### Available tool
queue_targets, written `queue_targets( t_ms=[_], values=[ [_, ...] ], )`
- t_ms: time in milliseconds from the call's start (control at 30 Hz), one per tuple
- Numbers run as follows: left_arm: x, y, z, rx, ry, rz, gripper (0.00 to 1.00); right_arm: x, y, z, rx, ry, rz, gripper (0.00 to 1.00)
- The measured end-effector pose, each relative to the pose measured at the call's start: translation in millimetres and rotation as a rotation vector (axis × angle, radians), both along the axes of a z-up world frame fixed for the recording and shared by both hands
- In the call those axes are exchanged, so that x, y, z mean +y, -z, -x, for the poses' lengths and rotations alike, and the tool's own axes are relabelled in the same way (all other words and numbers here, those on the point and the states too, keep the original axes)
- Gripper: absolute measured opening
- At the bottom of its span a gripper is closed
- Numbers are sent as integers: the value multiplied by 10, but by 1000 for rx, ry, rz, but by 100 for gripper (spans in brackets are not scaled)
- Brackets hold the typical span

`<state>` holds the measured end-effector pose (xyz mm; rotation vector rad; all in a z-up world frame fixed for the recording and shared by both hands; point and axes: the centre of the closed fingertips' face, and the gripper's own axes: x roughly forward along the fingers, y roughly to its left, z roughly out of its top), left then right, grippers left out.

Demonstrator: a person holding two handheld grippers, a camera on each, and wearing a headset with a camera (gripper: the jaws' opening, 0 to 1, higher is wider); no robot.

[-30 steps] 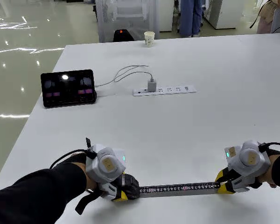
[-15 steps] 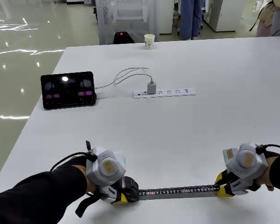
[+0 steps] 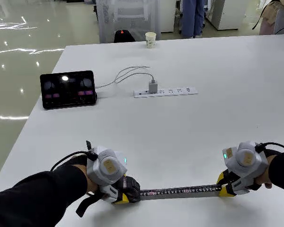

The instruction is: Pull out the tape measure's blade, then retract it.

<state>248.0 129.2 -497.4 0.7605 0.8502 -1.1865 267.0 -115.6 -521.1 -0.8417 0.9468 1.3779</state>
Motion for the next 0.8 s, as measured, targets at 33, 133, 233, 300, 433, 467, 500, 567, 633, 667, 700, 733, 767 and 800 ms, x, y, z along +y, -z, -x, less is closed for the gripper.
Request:
queue_targets(
  t_ms=[33,133,233,300,433,467,500,567,633,667,700,733,767,800],
  values=[
    [-1,0,1,0,2,0,32,3,-1,0,1,1,2,12],
    [0,-4,2,-10,17,-5,32,5,6,-5,0,2,15,12],
    [-3,-3,9,-31,43,-22,32,8,16,22,-31,-18,37,13],
    [16,-1,-4,-42,54,-35,32,5,25,5,-24,-1,34,13],
    [71,-13,-41,-18,29,-26,32,11,20,-12,-13,27,29,12],
    [65,-8,-28,-15,31,-27,32,11,21,-15,-9,33,29,12],
    [53,-13,-12,-17,40,-32,32,13,22,-16,-6,41,30,12],
    [51,-11,-16,-14,35,-37,32,8,24,-13,-11,36,35,12],
    [49,-20,-16,-7,24,-35,33,9,25,-4,-20,26,39,12],
    [46,-30,-14,1,14,-29,33,6,25,-3,-24,21,39,12],
    [45,-43,-6,5,11,-23,33,5,25,-3,-26,20,39,12],
    [58,-57,0,6,11,-23,33,2,21,2,-28,18,38,12],
    [76,-76,-12,3,-2,-15,33,-2,18,10,-32,14,37,12],
    [95,-100,-27,6,-27,-1,32,0,15,15,-33,15,36,12]
  ],
)
